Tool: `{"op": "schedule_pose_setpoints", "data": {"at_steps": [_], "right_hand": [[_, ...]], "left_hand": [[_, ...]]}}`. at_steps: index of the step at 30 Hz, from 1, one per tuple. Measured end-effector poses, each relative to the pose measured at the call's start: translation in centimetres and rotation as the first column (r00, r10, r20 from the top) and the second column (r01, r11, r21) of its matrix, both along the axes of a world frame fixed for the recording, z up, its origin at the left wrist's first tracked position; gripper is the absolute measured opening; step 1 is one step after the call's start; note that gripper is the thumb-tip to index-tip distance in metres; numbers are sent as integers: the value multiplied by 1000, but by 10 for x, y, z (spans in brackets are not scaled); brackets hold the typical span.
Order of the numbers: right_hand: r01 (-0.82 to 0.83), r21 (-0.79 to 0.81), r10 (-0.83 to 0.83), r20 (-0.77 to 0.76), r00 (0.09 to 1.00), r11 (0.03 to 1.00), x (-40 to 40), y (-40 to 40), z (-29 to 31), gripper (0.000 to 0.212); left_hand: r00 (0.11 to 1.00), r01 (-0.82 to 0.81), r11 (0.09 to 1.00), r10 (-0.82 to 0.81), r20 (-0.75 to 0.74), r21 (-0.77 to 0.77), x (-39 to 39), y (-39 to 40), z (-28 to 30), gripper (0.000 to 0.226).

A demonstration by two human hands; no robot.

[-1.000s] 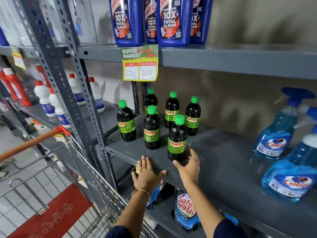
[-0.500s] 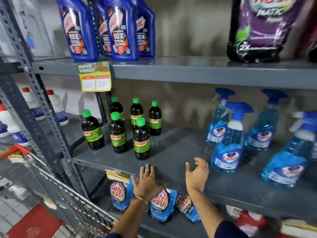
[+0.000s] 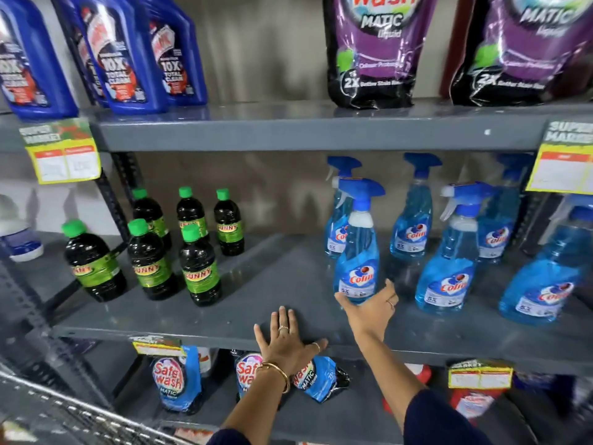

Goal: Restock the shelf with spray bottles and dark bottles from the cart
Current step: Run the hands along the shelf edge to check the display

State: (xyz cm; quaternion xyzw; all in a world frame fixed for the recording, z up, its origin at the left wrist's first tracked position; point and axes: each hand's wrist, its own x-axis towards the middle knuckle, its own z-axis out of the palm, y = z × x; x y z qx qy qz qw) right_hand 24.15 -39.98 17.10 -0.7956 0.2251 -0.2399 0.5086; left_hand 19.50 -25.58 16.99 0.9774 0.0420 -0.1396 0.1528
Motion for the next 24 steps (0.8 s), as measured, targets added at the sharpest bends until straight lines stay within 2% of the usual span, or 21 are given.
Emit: {"op": "schedule_pose_setpoints", "data": {"at_steps": [4, 7, 13, 18, 24], "right_hand": [[-52, -8, 51, -8, 999, 999, 9, 7, 1, 115], [-57, -94, 52, -56, 997, 994, 14, 10, 1, 118], [-64, -156, 51, -88, 995, 986, 15, 7, -2, 105], [-74, -132, 63, -82, 995, 989, 14, 11, -4, 102], [32, -61, -35, -53, 998, 998, 26, 26, 2, 119]], "left_hand": [[999, -7, 1000, 7, -31, 5, 4, 1, -2, 98], [1000, -7, 1000, 7, -26, -2, 5, 1, -4, 98], [1000, -8, 1000, 8, -13, -10, 3, 1, -3, 97], [1000, -10, 1000, 10, -21, -6, 2, 0, -3, 97], [1000, -12, 1000, 12, -17, -1, 4, 0, -3, 97]]}}
